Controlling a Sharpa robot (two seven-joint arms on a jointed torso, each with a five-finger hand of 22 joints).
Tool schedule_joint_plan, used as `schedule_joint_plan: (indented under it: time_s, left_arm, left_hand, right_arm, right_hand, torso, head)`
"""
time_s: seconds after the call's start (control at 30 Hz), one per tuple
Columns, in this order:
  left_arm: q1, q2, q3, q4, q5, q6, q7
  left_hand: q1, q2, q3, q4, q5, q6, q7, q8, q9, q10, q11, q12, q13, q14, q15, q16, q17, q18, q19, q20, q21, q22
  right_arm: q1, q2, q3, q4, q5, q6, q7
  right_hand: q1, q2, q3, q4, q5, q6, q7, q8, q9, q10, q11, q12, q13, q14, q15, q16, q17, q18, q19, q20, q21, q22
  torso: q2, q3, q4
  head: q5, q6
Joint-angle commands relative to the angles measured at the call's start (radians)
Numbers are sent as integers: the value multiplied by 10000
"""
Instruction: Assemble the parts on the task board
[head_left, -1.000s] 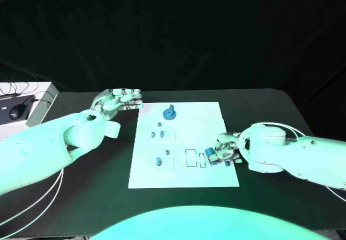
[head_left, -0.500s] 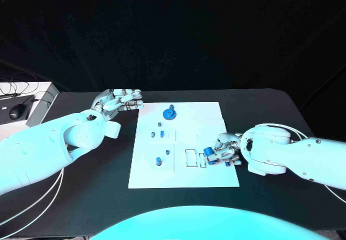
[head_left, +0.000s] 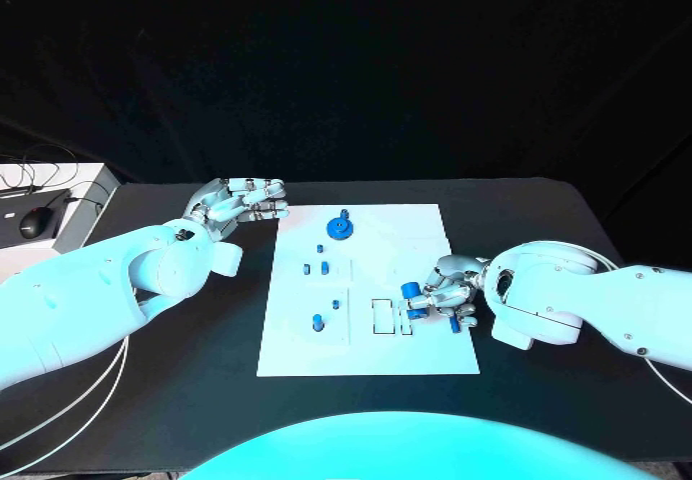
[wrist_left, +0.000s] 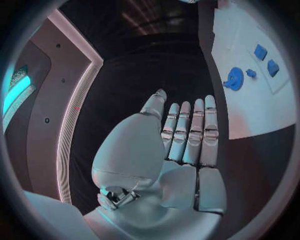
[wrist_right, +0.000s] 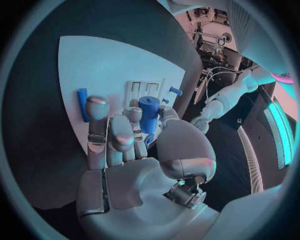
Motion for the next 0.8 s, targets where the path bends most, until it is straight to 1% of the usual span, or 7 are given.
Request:
schedule_joint_plan:
  time_s: [0.03,0.23,0.37,0.47,0.6,0.8]
  left_arm:
    - [-2,22,3,18,38,209,42]
    - [-2,19,3,24,38,218,39]
    - [-2,14,3,35,38,245,34]
    - [-2,2,3,42,38,251,29]
    - [-2,-9,3,51,38,251,28]
    - [-2,-28,3,64,38,248,26]
  left_hand:
    - [-35,36,-21,60,-23,-22,-8,-23,-6,14,28,-18,-9,-32,-20,-25,12,45,-72,-10,-28,-13]
    - [-35,36,-21,60,-23,-22,-8,-23,-6,14,28,-18,-9,-32,-20,-25,12,45,-72,-10,-28,-13]
    - [-16,35,-16,92,-19,-3,-16,-21,-5,25,23,-19,-9,-31,-23,-27,16,43,-66,-14,-27,-12]
    - [-16,35,-16,92,-19,-3,-16,-21,-5,25,23,-19,-9,-31,-23,-27,16,43,-66,-14,-27,-12]
    - [-16,35,-16,92,-19,-3,-16,-21,-5,25,23,-19,-9,-31,-23,-27,16,43,-66,-14,-27,-12]
    - [-16,35,-16,92,-19,-3,-16,-21,-5,25,23,-19,-9,-31,-23,-27,16,43,-66,-14,-27,-12]
  right_arm:
    - [27,118,1,20,836,-288,112]
    - [-33,471,-29,-196,970,-330,102]
    - [-164,718,-48,-371,989,-365,91]
    - [-272,884,-62,-510,966,-399,80]
    - [-371,1021,-76,-642,947,-408,70]
    - [-430,1119,-88,-729,902,-381,59]
  right_hand:
    - [-64,11,907,-870,-53,52,-5,24,-12,17,-71,-51,-11,-1,-39,20,8,-52,79,-76,44,745]
    - [-95,27,890,-866,-112,36,10,15,-19,-15,-60,-94,-40,-6,-32,2,-7,-50,66,-72,4,737]
    - [-94,42,890,-868,-119,27,14,10,-23,-24,-57,-105,-47,-7,-30,-6,-15,-47,60,-69,-27,731]
    - [-116,83,890,-855,-151,23,16,7,-27,-29,-54,-109,-53,-7,-27,-14,-19,-44,54,-67,-61,724]
    - [-111,98,892,-868,-162,17,17,7,-27,-38,-53,-111,-58,-9,-25,-29,-34,-40,46,-63,-106,715]
    - [-121,102,884,-877,-196,16,19,8,-29,-40,-52,-108,-61,-7,-25,-32,-34,-39,47,-62,-99,716]
  torso:
    - [4,-3,7]
    - [0,-8,3]
    - [10,1,16]
    - [9,1,8]
    - [13,3,9]
    - [5,6,3]
  head:
    - [7,1]
    - [13,1]
    - [22,1]
    - [32,1]
    - [53,1]
    - [68,1]
